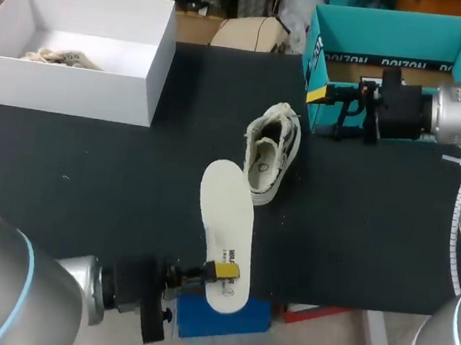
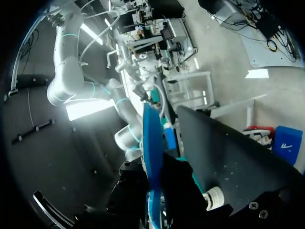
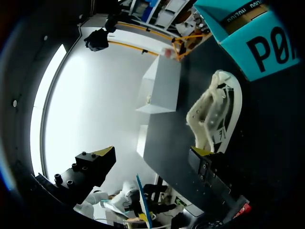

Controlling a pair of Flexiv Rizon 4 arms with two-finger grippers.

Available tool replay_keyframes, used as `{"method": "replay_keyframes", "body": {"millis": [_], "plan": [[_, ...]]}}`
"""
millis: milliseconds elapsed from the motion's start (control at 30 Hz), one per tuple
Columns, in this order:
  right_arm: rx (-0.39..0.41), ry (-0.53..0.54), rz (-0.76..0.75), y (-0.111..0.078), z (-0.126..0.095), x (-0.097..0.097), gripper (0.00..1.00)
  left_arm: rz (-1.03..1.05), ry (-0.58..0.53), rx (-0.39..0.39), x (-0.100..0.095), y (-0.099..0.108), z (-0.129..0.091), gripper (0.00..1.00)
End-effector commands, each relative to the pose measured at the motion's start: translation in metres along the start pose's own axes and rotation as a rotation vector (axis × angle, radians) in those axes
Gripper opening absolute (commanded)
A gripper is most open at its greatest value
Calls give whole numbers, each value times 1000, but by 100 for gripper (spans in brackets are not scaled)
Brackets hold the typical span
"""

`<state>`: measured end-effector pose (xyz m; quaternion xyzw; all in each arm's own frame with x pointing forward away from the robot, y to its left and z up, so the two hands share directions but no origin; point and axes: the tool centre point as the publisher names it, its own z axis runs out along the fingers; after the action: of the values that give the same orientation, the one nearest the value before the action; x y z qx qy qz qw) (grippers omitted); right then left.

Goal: Take the shoe out of the shoebox, open the shoe tongue, remove and reinsert the insole, then place the shoe into the shoebox

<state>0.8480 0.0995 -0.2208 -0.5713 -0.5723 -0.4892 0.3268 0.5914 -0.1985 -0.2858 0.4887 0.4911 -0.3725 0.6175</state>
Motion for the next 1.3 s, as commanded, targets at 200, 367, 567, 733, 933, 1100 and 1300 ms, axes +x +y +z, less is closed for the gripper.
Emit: {"method": "replay_keyframes", "body": {"millis": [200, 367, 567, 733, 933, 1100, 1300], "plan": [[-4, 0, 0, -1, 1, 0, 100, -61, 78, 24, 3, 41, 9, 0], [-4, 0, 0, -1, 1, 0, 100, -84, 105, 22, 7, 61, 7, 0], [-4, 0, 0, -1, 1, 0, 100, -129, 113, 5, 18, 84, 4, 0], [-4, 0, 0, -1, 1, 0, 100, -151, 116, -3, 30, 102, 4, 0], [-4, 0, 0, -1, 1, 0, 100, -182, 106, -18, 39, 123, 3, 0], [-4, 0, 0, -1, 1, 0, 100, -195, 97, -6, 41, 130, 5, 0], [-4, 0, 0, -1, 1, 0, 100, -197, 100, 8, 41, 130, 5, 0]]}}
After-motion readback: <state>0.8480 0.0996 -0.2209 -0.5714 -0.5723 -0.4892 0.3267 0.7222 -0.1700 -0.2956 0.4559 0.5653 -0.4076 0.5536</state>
